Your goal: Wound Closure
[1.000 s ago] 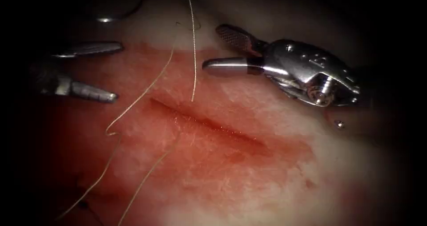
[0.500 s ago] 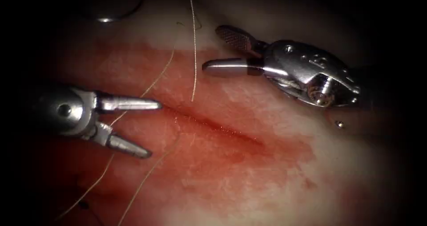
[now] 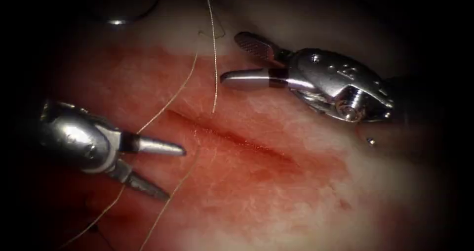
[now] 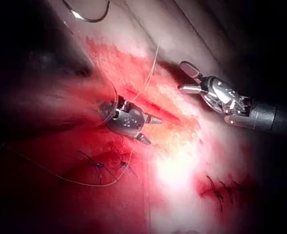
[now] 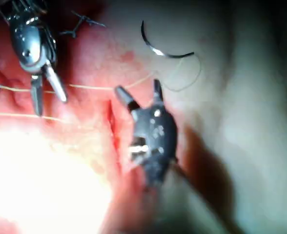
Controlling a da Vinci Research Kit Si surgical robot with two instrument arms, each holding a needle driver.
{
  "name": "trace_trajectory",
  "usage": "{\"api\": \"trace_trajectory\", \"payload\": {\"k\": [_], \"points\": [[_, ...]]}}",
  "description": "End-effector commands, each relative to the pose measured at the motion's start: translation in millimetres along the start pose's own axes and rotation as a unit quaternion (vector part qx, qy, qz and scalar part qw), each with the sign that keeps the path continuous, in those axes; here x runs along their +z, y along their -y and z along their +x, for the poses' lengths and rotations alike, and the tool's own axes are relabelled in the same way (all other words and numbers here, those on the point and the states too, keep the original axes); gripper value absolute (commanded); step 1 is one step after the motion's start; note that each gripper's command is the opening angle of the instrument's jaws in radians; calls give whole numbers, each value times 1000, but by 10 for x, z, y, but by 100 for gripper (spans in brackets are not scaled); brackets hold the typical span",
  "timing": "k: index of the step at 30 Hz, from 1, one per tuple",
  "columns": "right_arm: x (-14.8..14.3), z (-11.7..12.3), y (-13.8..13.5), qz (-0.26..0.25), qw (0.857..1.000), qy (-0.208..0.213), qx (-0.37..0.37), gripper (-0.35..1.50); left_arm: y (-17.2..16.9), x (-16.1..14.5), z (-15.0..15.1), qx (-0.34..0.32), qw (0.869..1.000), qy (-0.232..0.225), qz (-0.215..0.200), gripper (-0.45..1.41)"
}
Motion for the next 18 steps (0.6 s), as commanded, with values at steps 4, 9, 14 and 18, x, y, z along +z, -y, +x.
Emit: {"api": "trace_trajectory", "payload": {"k": [4,9,14,18], "points": [[8,-4,1,2,1000,0,-1,133,-4,4,-4,1,1000,1,-1,54],[8,-5,2,2,1000,0,-1,133,-9,2,-5,6,1000,8,-3,54],[9,-6,1,2,1000,0,-1,133,-17,6,6,19,1000,11,1,54],[9,-7,1,2,1000,0,-2,133,-27,8,20,38,999,3,-5,54]]}}
